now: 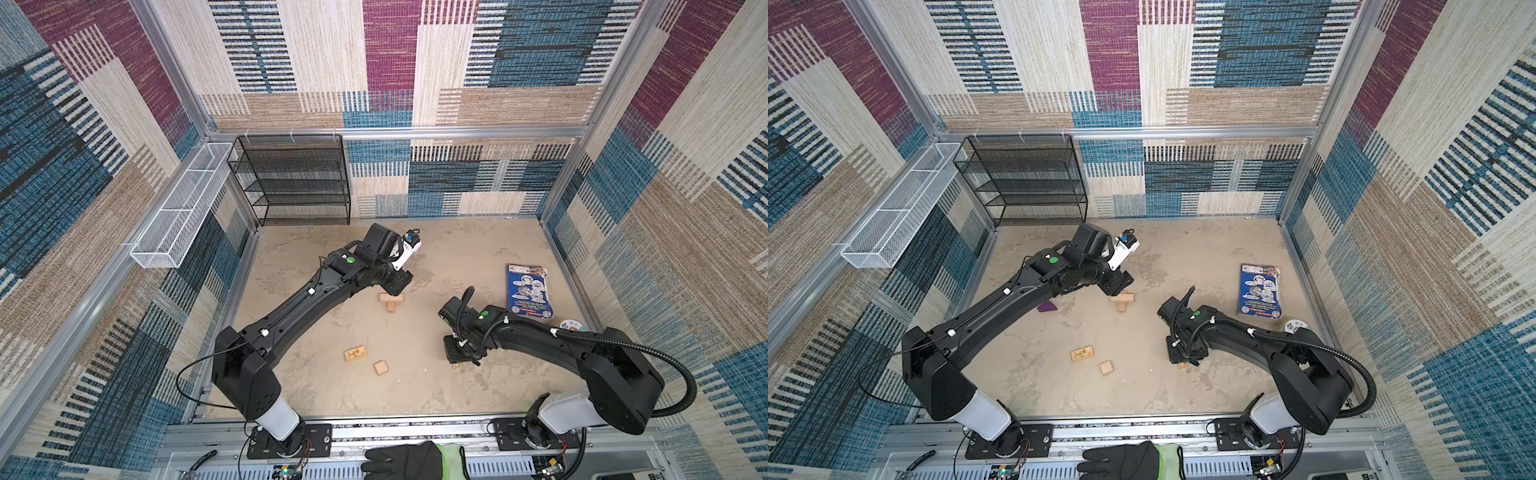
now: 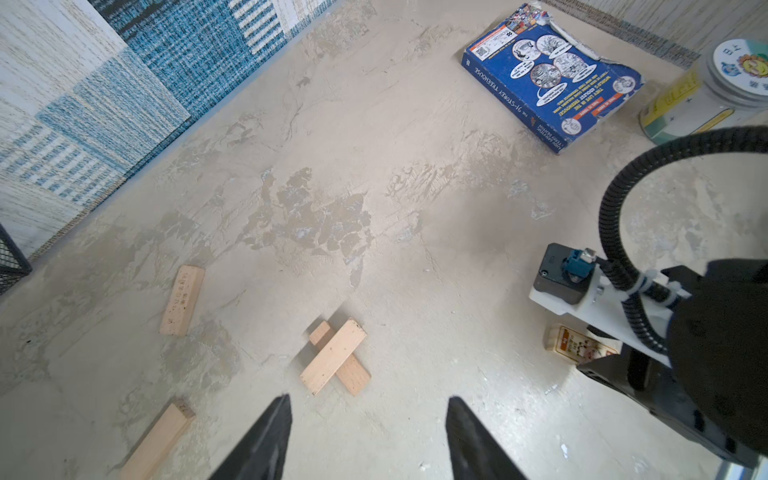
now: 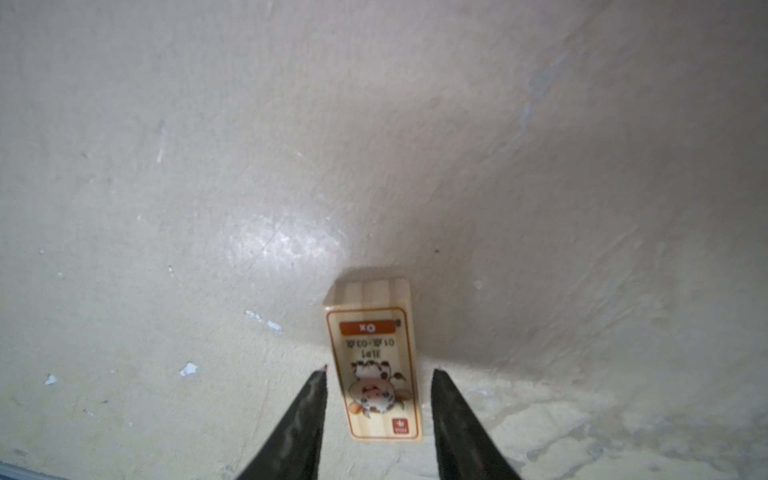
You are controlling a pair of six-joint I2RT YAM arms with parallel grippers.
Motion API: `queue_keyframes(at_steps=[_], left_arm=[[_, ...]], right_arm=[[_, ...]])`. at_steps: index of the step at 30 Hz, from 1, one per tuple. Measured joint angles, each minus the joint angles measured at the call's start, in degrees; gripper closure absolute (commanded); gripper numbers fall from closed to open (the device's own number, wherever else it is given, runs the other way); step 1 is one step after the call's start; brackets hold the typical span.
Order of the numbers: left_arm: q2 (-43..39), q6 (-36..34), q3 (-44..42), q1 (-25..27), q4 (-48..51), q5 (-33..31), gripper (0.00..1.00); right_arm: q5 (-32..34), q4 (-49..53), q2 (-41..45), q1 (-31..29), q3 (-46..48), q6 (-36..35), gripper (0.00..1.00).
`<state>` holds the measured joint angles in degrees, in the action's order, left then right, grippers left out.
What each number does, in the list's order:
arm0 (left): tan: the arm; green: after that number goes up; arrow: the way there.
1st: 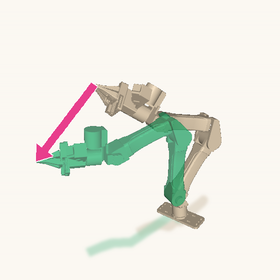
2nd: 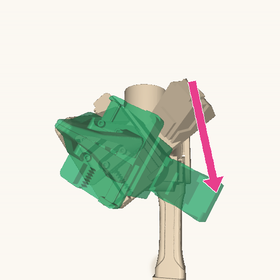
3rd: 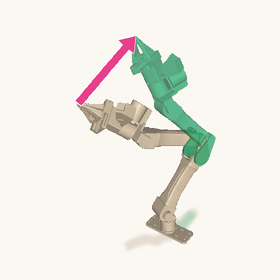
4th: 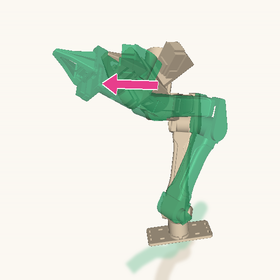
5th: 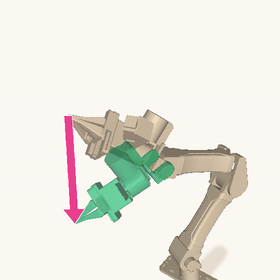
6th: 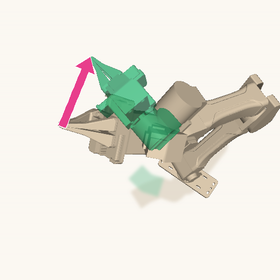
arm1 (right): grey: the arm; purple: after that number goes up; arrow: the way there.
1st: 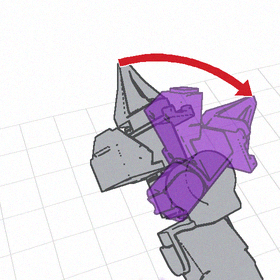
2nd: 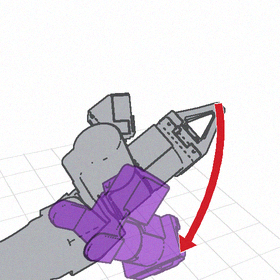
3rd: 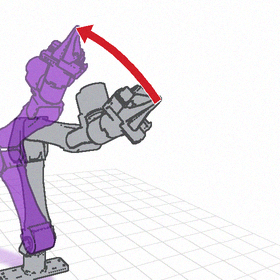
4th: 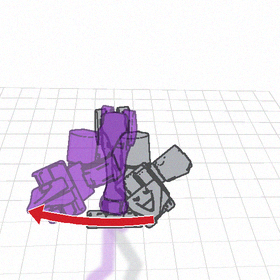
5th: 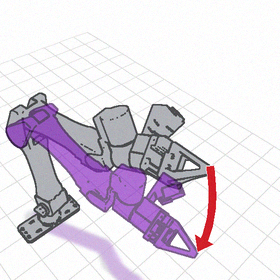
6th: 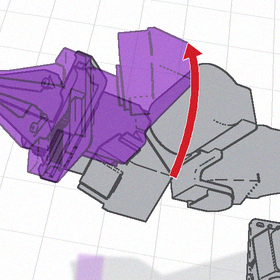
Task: Build the wood block tower
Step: 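Close the right gripper on the cow-printed block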
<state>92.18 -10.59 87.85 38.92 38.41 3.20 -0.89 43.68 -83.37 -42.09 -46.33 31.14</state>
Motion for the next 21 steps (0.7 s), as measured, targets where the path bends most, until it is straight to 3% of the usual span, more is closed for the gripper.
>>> queue_keyframes(at_steps=[13,15,21], left_arm=[[0.07,-1.2,-0.31,1.11,0.15,-1.6,0.35],[0.11,-1.4,-0.33,1.25,0.2,-1.77,0.35],[0.26,-1.55,-0.35,1.31,0.22,-1.99,0.35]], right_arm=[[0.04,-0.22,-1.79,-0.22,-0.57,-0.63,0.62],[0.26,-0.2,-1.95,-0.22,-0.57,-0.63,0.68],[0.48,0.11,-2.54,-0.22,-1.09,-0.63,0.69]])
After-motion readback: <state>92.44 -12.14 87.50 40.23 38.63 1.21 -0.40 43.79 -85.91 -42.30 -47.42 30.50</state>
